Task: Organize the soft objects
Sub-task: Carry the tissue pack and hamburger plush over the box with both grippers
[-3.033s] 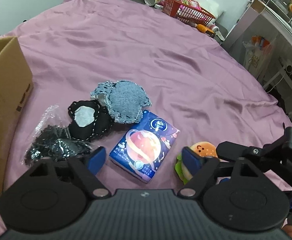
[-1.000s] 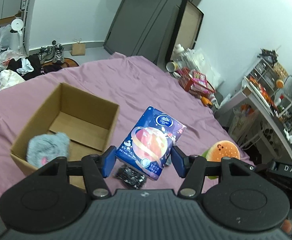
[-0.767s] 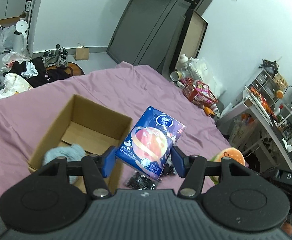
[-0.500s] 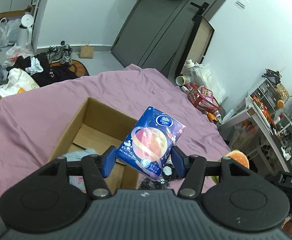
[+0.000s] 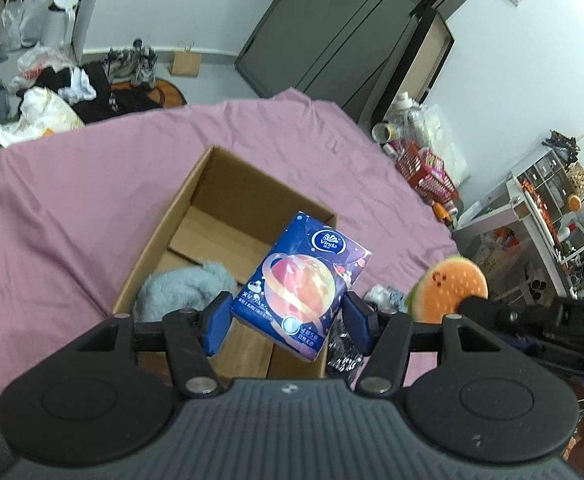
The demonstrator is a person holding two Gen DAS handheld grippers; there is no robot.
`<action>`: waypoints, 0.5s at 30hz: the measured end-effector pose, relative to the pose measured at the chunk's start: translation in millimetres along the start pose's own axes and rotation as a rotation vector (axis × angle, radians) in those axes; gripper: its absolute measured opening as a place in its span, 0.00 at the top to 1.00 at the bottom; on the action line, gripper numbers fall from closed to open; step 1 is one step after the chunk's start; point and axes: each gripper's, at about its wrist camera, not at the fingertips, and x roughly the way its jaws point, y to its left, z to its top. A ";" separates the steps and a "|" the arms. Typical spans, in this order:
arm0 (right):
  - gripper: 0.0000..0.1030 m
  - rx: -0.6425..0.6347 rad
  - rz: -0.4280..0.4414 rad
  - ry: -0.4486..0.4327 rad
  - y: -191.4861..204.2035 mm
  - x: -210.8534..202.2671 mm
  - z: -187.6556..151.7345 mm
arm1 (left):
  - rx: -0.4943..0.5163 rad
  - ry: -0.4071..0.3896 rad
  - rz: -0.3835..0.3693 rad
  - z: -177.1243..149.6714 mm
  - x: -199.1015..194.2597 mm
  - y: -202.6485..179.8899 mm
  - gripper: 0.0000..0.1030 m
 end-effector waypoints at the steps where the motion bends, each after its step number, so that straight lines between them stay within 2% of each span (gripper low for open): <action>1: 0.85 0.003 -0.006 0.002 -0.2 2.8 0.4 | -0.004 0.010 0.000 -1.4 3.1 2.0 0.43; 11: 0.85 0.022 -0.012 0.027 1.0 25.8 3.0 | 0.007 0.128 0.000 -9.5 35.2 10.8 0.40; 15: 0.85 0.013 0.001 0.040 6.6 34.5 4.4 | -0.042 0.148 -0.016 -6.9 36.9 19.6 0.37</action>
